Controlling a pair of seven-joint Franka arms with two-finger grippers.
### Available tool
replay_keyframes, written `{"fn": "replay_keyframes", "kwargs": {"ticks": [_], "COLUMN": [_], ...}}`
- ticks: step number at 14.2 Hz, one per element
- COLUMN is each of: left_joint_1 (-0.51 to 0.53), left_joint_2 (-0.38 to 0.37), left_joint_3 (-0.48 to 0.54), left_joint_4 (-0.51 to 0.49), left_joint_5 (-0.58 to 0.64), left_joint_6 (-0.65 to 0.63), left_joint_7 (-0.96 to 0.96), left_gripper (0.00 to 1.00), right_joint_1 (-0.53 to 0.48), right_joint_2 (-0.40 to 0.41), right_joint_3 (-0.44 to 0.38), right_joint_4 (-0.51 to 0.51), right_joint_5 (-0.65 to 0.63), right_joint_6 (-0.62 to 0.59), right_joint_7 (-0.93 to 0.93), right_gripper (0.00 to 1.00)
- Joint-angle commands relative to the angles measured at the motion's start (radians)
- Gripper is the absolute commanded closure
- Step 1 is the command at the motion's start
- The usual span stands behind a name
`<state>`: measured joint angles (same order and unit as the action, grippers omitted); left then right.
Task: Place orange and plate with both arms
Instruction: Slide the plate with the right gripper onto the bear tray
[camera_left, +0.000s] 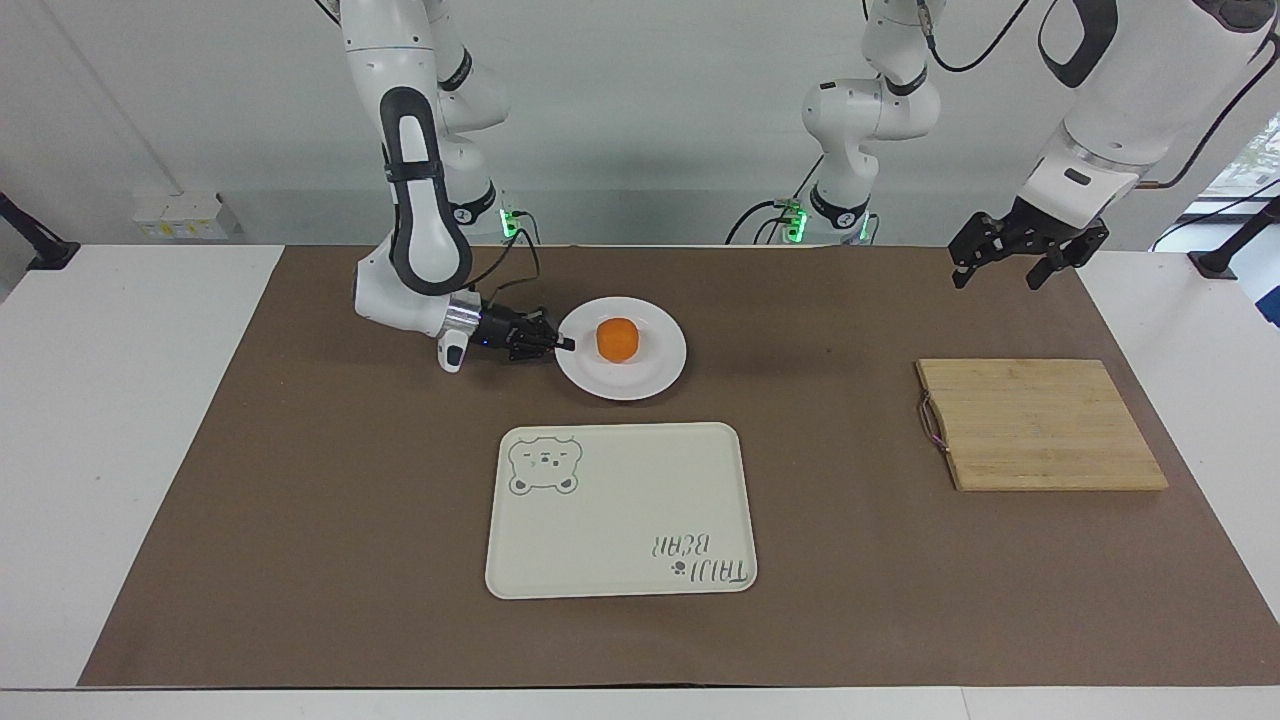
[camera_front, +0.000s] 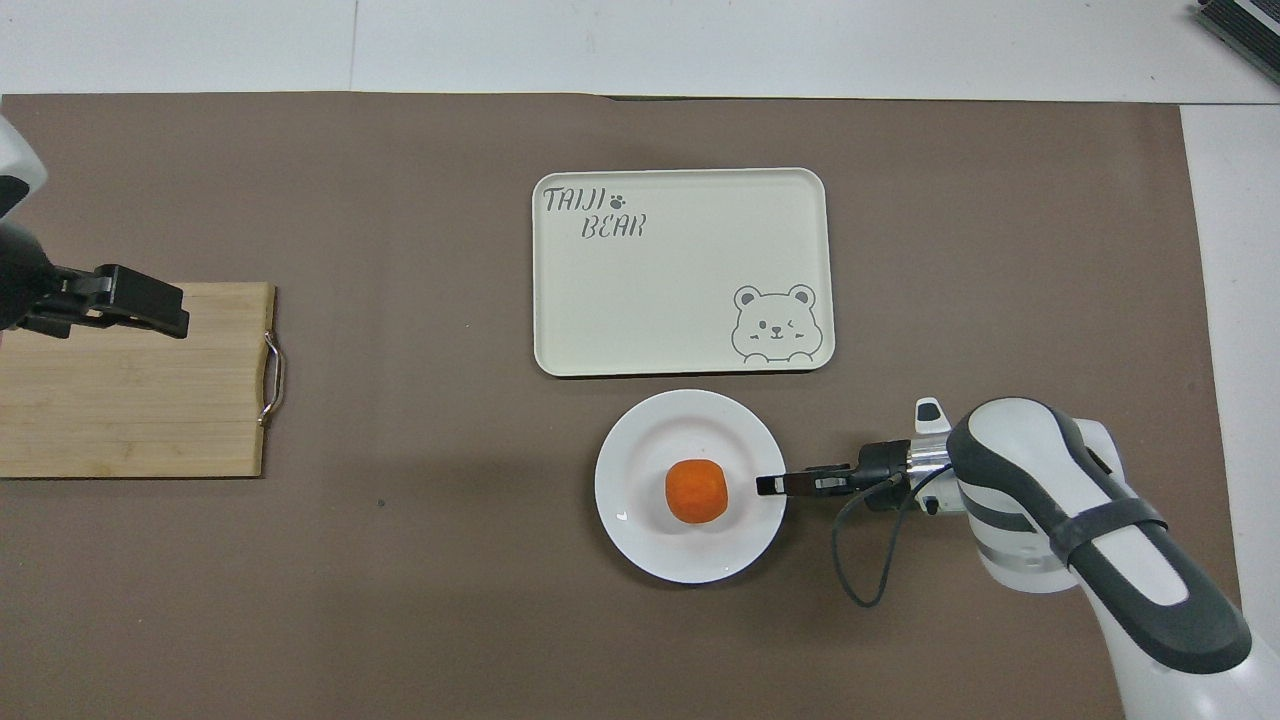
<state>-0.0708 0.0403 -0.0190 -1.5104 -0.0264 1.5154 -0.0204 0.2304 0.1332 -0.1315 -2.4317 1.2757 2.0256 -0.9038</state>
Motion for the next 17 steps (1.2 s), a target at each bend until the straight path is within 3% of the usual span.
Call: {"fn": "replay_keyframes", "kwargs": {"ticks": [1, 4, 10, 15, 17], "left_joint_1": [0.002, 0.002, 0.002, 0.002, 0.002], "left_joint_2": [-0.008, -0.008, -0.008, -0.008, -0.008], "left_joint_3": [0.001, 0.001, 0.001, 0.001, 0.001], "left_joint_4": [0.001, 0.001, 0.001, 0.001, 0.001], "left_joint_5": [-0.007, -0.007, -0.009, -0.007, -0.009], "left_joint_6": [-0.006, -0.006, -0.006, -0.006, -0.006], "left_joint_7": [0.011, 0.011, 0.011, 0.011, 0.011], "left_gripper": [0.0, 0.0, 0.0, 0.0, 0.0], "right_joint_1": [-0.037, -0.056, -0.039, 0.006, 0.012], "right_joint_2": [0.023, 0.083, 0.222, 0.258, 0.258], "right_joint_3": [0.006, 0.004, 0.006, 0.01, 0.012], "right_joint_4": [0.055, 0.172, 0.449, 0.504, 0.503], "right_joint_5": [0.036, 0.045, 0.06, 0.223, 0.229], "right_joint_6": [-0.05, -0.062, 0.04, 0.162, 0.214], "right_joint_7": [0.028, 0.107, 0.311, 0.321, 0.322], "right_gripper": [1.0, 1.0, 1.0, 1.0, 1.0]}}
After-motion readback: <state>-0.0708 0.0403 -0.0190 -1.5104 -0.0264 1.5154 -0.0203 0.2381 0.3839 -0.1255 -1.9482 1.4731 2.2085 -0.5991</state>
